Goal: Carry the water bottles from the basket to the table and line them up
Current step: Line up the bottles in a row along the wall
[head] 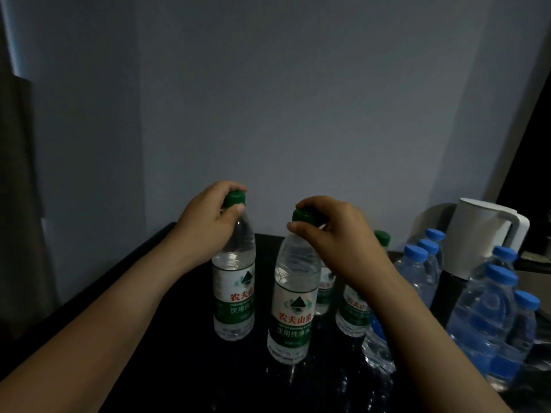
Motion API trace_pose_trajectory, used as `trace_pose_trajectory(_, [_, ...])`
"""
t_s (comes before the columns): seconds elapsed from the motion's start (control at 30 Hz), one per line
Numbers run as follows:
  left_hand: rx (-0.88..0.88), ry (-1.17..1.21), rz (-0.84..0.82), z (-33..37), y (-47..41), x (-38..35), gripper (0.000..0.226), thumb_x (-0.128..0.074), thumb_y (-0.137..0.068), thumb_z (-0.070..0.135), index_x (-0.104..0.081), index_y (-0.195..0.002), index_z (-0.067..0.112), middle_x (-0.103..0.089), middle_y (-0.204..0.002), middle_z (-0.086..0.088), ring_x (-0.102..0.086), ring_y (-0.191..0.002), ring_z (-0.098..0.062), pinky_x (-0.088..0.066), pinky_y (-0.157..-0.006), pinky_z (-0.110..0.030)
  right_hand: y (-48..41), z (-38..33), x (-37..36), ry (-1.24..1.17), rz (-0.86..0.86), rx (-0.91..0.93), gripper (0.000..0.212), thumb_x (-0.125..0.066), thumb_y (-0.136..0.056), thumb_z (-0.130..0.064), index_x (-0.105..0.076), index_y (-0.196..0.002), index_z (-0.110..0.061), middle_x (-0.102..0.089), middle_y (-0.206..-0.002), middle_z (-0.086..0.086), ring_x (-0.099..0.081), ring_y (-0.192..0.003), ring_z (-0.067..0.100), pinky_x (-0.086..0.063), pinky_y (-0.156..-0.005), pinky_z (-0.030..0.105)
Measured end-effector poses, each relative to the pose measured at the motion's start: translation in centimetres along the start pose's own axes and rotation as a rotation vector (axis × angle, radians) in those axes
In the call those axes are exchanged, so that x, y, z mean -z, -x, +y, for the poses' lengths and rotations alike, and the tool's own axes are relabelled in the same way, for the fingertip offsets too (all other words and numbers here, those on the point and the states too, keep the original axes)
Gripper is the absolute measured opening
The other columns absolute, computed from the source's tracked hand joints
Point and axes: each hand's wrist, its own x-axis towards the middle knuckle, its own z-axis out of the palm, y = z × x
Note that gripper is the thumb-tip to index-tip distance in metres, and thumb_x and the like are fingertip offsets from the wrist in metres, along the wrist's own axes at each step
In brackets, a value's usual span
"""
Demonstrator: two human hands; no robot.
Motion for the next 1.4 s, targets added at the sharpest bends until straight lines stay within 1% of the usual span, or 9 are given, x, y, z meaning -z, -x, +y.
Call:
trace_pose_trajectory(0.07, [0.013, 0.02, 0.004, -0.6, -0.6, 1.7, 0.031, -0.053, -0.093, 0.009, -0.056, -0.123, 0.017, -0.06, -0.118, -0.003, -0.057, -0.109, -0.017, -0.045, -0.093, -0.03, -1.2, -1.0, -1.1, 0.026, -0.013, 0.02, 0.035, -0.067, -0.085, -0.035, -0.064, -0.115, -0.018, -0.068, -0.106, -0.003, -0.061, -0.092, 0.009, -0.048, -0.078, 0.021])
trace_pose_trajectory(0.17, [0.025, 0.046, -0.026, -2.0, -2.2, 3.6, 0.03, -0.054, -0.092, 0.008, -0.056, -0.121, 0.019, -0.062, -0.118, -0.004, -0.059, -0.111, -0.018, -0.047, -0.1, -0.039, -3.5, -2.1, -2.3, 0.035, -0.041, 0.019, 0.034, -0.069, -0.083, -0.035, -0.064, -0.113, -0.018, -0.068, -0.104, -0.003, -0.061, -0.089, 0.009, -0.047, -0.075, 0.018])
trace_pose_trajectory(0.33, [0.047, 0.057, -0.049, -5.1, -5.9, 5.3, 0.03, -0.057, -0.091, 0.007, -0.059, -0.119, 0.018, -0.065, -0.115, -0.005, -0.061, -0.11, -0.02, -0.047, -0.101, -0.046, -8.9, -3.0, -4.9, 0.073, -0.088, 0.031, 0.034, -0.071, -0.081, -0.035, -0.067, -0.108, -0.013, -0.069, -0.101, 0.002, -0.063, -0.088, 0.014, -0.053, -0.078, 0.026])
trace_pose_trajectory(0.43, [0.06, 0.047, -0.058, -6.9, -8.0, 5.5, 0.032, -0.059, -0.09, 0.007, -0.059, -0.121, 0.015, -0.064, -0.119, -0.006, -0.061, -0.112, -0.02, -0.047, -0.101, -0.045, -12.2, -2.7, -6.6, 0.087, -0.137, 0.043, 0.033, -0.071, -0.081, -0.033, -0.068, -0.105, -0.01, -0.069, -0.099, 0.004, -0.064, -0.088, 0.016, -0.055, -0.08, 0.033])
trace_pose_trajectory(0.67, [0.109, 0.032, -0.122, -11.3, -14.0, 4.5, 0.035, -0.061, -0.086, -0.002, -0.061, -0.118, 0.011, -0.063, -0.121, -0.009, -0.06, -0.113, -0.021, -0.046, -0.103, -0.042, -19.5, -0.6, -9.4, 0.2, -0.263, 0.047, 0.036, -0.075, -0.078, -0.033, -0.067, -0.102, -0.007, -0.067, -0.098, 0.007, -0.06, -0.086, 0.018, -0.049, -0.07, 0.029])
trace_pose_trajectory(0.87, [0.12, 0.027, -0.129, -14.8, -19.0, 2.2, 0.035, -0.06, -0.087, -0.002, -0.059, -0.121, 0.008, -0.061, -0.124, -0.009, -0.058, -0.116, -0.021, -0.045, -0.104, -0.038, -24.8, 2.9, -11.6, 0.204, -0.285, -0.022, 0.034, -0.074, -0.079, -0.031, -0.066, -0.1, -0.006, -0.066, -0.098, 0.008, -0.058, -0.084, 0.018, -0.05, -0.071, 0.031])
trace_pose_trajectory(1.0, [0.119, 0.037, -0.132, -17.5, -21.9, 0.3, 0.034, -0.06, -0.087, -0.001, -0.06, -0.12, 0.009, -0.061, -0.122, -0.008, -0.058, -0.115, -0.021, -0.045, -0.105, -0.039, -27.4, 5.6, -13.9, 0.249, -0.292, -0.042, 0.033, -0.072, -0.082, -0.03, -0.064, -0.103, -0.005, -0.064, -0.102, 0.011, -0.06, -0.092, 0.024, -0.053, -0.08, 0.038])
trace_pose_trajectory(1.07, [0.129, 0.051, -0.123, -19.1, -23.1, -0.7, 0.033, -0.06, -0.087, -0.002, -0.06, -0.118, 0.009, -0.062, -0.117, -0.008, -0.059, -0.113, -0.022, -0.045, -0.104, -0.041, -28.4, 7.0, -15.0, 0.251, -0.299, -0.051, 0.034, -0.071, -0.082, -0.028, -0.063, -0.104, -0.004, -0.064, -0.105, 0.011, -0.06, -0.095, 0.025, -0.052, -0.082, 0.038])
trace_pose_trajectory(1.4, [0.166, 0.031, -0.148, -25.6, -28.3, -4.8, 0.033, -0.059, -0.086, -0.005, -0.061, -0.117, 0.006, -0.061, -0.115, -0.007, -0.058, -0.113, -0.022, -0.045, -0.101, -0.032, -33.1, 13.2, -19.9, 0.259, -0.341, -0.084, 0.033, -0.071, -0.083, -0.028, -0.062, -0.104, -0.004, -0.063, -0.104, 0.011, -0.058, -0.09, 0.023, -0.05, -0.075, 0.034])
